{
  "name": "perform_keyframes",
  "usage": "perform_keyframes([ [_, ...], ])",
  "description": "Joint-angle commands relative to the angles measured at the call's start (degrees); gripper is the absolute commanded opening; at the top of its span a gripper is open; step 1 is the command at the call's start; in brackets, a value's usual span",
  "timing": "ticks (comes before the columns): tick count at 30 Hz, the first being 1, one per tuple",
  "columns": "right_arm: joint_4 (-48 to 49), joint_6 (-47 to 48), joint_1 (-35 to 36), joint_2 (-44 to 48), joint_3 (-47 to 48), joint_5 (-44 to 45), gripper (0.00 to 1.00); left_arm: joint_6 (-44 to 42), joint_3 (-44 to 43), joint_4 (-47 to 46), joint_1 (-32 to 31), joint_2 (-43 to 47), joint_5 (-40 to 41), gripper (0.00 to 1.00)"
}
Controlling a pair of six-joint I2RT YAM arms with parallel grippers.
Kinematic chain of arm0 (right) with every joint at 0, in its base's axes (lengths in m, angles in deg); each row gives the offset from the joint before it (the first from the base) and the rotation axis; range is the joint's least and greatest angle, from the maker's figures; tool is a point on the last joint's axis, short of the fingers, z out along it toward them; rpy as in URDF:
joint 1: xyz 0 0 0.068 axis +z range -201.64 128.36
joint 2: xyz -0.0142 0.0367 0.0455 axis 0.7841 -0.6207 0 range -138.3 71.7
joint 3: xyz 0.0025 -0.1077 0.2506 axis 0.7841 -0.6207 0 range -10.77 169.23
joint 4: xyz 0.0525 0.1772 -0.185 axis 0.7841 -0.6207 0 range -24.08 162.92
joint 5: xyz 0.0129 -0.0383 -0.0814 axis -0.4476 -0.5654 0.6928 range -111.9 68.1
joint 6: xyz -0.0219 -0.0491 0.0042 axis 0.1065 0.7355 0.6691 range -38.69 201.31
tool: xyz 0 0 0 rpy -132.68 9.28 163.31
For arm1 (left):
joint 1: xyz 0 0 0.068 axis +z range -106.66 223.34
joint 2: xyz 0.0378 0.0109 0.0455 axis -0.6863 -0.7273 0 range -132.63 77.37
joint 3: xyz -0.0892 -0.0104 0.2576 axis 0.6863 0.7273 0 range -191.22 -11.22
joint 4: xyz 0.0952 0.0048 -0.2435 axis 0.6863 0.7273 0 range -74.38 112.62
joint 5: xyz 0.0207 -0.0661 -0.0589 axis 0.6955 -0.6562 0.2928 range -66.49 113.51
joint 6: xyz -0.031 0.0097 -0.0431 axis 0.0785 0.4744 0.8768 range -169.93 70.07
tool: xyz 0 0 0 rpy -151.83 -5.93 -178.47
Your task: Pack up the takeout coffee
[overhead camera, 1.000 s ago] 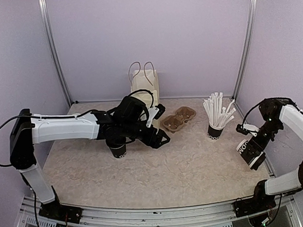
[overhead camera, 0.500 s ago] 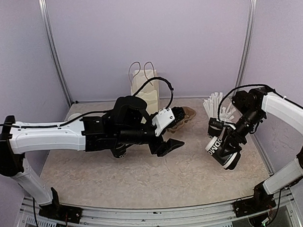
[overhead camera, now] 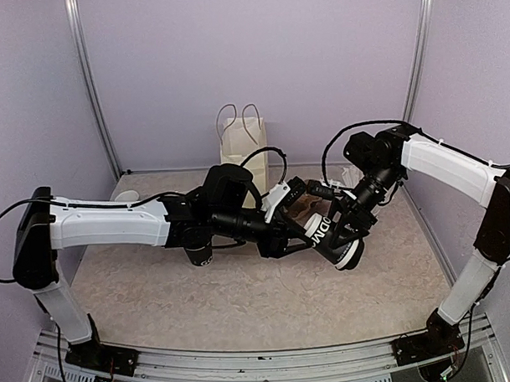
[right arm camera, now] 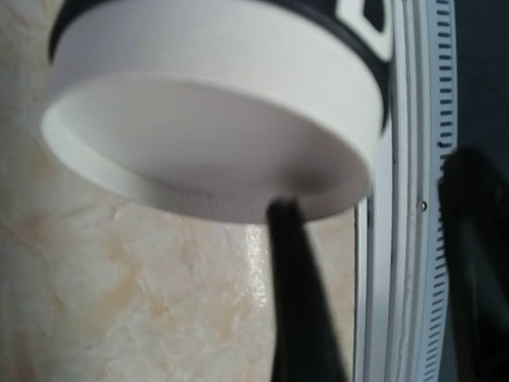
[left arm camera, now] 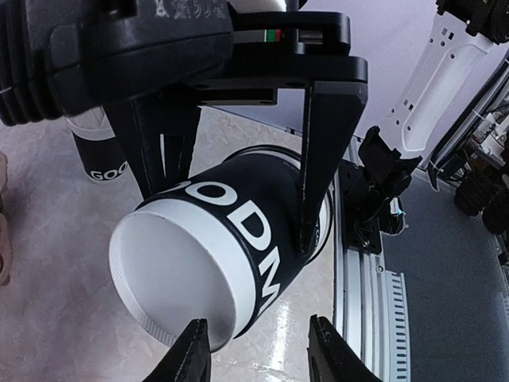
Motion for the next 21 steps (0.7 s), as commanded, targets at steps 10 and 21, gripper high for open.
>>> perform_keyframes([
  [10,1.03,-0.26,2.74,-0.40,4.10,-1.85,0.70,6.42,1.69,-6.33,1.61,-0.41,-7.24,0.24],
  [21,1.14,-1.32,3.27,-1.35,8.19,-0.42,0.77,4.55,0.31,-4.81,2.32,-0.84,-8.09,0.00],
])
